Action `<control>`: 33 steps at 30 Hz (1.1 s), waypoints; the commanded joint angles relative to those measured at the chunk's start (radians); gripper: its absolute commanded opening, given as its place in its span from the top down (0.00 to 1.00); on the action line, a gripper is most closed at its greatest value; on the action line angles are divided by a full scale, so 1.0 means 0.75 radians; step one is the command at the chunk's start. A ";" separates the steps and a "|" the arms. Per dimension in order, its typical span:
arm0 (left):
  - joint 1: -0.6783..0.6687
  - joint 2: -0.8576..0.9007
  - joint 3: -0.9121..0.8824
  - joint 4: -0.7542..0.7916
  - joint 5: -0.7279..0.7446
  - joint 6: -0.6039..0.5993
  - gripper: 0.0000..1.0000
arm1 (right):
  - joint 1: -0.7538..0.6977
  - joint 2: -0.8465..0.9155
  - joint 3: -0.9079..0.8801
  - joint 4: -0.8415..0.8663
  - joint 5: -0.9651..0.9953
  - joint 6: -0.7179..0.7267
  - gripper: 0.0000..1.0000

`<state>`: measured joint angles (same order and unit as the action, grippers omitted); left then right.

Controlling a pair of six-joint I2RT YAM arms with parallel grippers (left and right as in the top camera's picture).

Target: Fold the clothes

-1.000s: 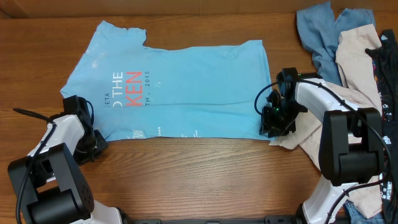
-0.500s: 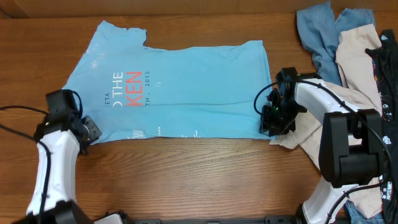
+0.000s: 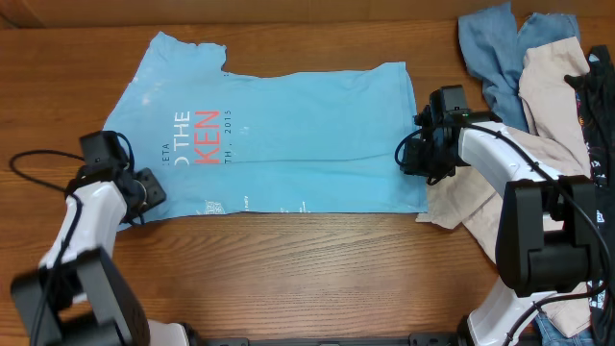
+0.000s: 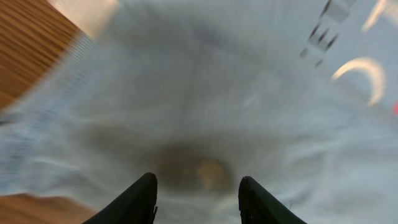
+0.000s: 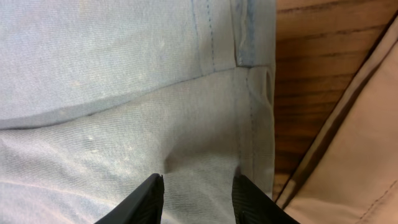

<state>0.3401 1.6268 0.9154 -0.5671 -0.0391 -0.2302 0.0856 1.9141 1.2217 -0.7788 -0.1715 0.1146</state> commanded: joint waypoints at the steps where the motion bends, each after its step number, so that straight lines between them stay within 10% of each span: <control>1: -0.013 0.109 0.015 -0.013 0.049 0.038 0.55 | -0.003 -0.028 -0.023 0.009 0.036 -0.014 0.61; 33: 0.053 0.149 0.015 -0.360 -0.320 -0.089 0.68 | -0.001 0.028 -0.230 -0.356 0.036 0.059 0.66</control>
<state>0.3714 1.7218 0.9329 -0.8307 -0.2390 -0.2710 0.0856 1.8736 1.1160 -1.0283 -0.1799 0.1421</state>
